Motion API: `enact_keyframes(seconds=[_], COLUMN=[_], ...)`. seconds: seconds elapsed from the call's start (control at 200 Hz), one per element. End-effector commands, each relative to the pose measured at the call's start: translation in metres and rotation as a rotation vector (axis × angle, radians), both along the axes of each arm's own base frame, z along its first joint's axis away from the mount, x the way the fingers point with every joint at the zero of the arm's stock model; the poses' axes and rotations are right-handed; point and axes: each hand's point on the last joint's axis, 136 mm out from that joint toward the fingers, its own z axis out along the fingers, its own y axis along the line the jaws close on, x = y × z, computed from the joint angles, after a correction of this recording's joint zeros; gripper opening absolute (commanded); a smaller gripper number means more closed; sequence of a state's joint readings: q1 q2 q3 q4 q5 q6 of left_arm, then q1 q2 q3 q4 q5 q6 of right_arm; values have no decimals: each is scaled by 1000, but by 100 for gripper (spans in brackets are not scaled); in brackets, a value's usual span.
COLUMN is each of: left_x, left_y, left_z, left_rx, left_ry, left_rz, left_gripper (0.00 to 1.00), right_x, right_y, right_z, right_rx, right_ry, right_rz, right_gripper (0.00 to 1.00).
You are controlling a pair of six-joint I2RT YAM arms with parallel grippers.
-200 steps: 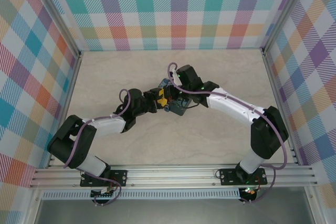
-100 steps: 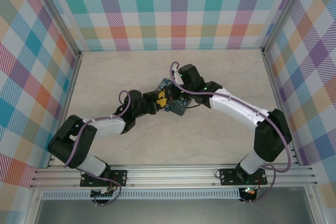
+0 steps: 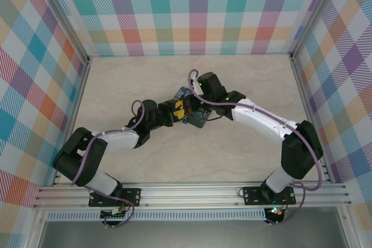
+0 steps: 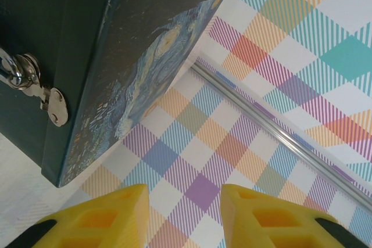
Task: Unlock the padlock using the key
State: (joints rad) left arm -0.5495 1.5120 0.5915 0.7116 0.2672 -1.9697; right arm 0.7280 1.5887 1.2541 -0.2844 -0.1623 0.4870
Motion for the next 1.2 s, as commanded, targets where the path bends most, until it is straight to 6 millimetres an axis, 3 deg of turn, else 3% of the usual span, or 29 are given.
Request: enact_keyframes(seconds=[0.0,0.355,0.55,1.04,1.195], left_x=[2,2,2,1,3], left_y=[-6,-8,-8,-7,-4], left_z=[17,20,19,15,12], left_rx=[-249,-256,-258,-237,-200], left_ry=[179,178,180,181,154], left_rz=[76,69,74,78,86], left_gripper=[39,39,34,0,0], right_x=[-3,-1,-2,-6,-10], right_y=[7,15,12,-1,-9], right_z=[-3,-6,-11,-7,-4], right_rx=[21,39,25,4,17], right_ry=[12,29,39,13,13], right_rz=[15,26,22,-7,-24], right_gripper=[2,2,2,2,2])
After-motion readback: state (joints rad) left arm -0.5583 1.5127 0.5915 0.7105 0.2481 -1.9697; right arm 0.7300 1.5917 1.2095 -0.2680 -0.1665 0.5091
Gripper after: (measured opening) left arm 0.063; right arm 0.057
